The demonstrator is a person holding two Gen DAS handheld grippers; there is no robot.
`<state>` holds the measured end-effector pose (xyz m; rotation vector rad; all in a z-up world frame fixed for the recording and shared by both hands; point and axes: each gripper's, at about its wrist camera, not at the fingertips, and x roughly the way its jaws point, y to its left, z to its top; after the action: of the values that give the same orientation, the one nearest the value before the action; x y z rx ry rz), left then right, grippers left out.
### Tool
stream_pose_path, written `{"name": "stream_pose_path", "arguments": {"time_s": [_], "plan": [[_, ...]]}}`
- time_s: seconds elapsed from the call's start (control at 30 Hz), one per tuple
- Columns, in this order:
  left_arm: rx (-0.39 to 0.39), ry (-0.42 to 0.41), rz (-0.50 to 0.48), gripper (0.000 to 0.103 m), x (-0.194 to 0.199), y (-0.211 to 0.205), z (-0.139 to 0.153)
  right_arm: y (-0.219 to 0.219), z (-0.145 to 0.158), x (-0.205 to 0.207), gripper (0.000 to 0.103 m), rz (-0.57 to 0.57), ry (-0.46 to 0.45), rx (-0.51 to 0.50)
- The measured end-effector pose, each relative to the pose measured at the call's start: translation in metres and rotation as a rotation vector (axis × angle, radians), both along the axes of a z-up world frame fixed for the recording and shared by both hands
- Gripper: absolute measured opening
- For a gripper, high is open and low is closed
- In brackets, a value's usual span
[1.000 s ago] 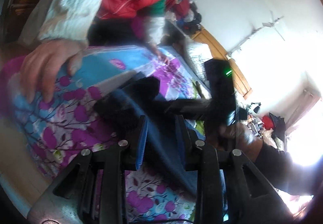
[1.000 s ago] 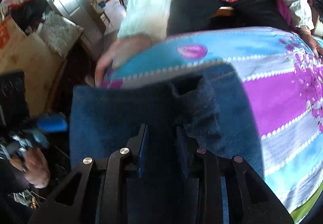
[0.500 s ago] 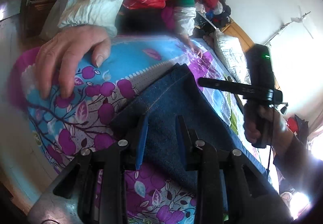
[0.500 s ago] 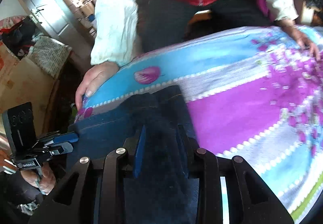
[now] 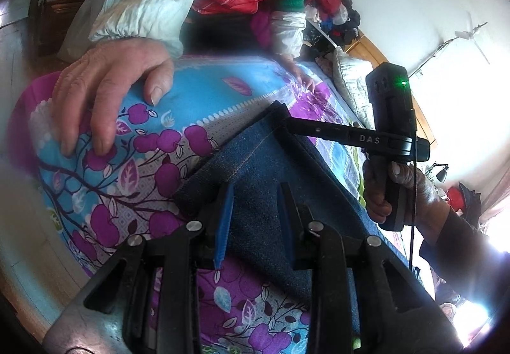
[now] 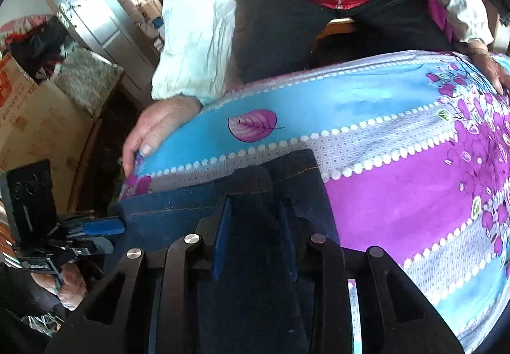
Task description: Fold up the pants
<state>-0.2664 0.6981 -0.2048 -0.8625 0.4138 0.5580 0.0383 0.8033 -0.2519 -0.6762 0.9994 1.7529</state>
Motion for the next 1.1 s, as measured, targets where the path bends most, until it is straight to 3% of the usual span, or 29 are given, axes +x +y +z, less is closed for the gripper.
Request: {"name": "stream_pose_path", "arguments": {"time_s": [0.03,0.07,0.1,0.23,0.37,0.57,0.63,0.7,0.77,0.83,0.87,0.9,1.03,1.1], "plan": [[0.001,0.002,0.0,0.029,0.0,-0.001,0.0,0.001,-0.002,-0.003,0.035,0.012,-0.013,-0.006],[0.002,0.004,0.002,0.029,0.0,-0.002,0.0,0.001,-0.001,-0.004,0.025,0.008,-0.021,-0.003],[0.002,0.005,0.004,0.029,0.001,-0.002,0.001,0.0,0.001,-0.002,0.007,-0.006,-0.026,0.004],[0.019,0.011,0.006,0.029,0.006,-0.003,0.008,-0.008,0.02,0.008,0.004,-0.059,-0.035,0.081],[0.065,0.025,0.001,0.029,0.017,-0.003,0.019,-0.004,0.024,0.016,0.004,-0.088,-0.068,0.085],[0.046,0.047,0.015,0.029,0.022,0.012,0.011,0.006,-0.002,0.023,0.006,-0.108,-0.091,0.009],[0.06,0.06,0.009,0.029,0.023,0.01,0.013,0.004,-0.001,0.024,0.011,-0.133,-0.12,0.023],[0.065,0.084,0.01,0.029,0.023,0.009,0.018,-0.013,0.024,0.02,0.036,-0.216,-0.27,0.108],[0.107,0.126,0.036,0.029,0.021,0.002,0.032,-0.04,0.057,0.013,0.045,-0.322,-0.367,0.187],[0.18,0.176,0.063,0.037,0.027,-0.008,0.051,-0.067,0.08,0.011,0.058,-0.443,-0.392,0.186],[0.202,0.193,0.071,0.047,0.03,-0.011,0.056,-0.085,0.092,0.01,0.074,-0.527,-0.399,0.162],[0.233,0.229,0.084,0.055,0.036,-0.016,0.066,-0.098,0.098,0.011,0.084,-0.581,-0.407,0.144],[0.333,0.288,0.086,0.057,0.056,-0.038,0.095,-0.158,0.129,-0.003,0.084,-0.708,-0.534,0.161],[0.365,0.293,0.074,0.058,0.065,-0.05,0.109,-0.185,0.146,-0.008,0.084,-0.739,-0.537,0.182]]}}
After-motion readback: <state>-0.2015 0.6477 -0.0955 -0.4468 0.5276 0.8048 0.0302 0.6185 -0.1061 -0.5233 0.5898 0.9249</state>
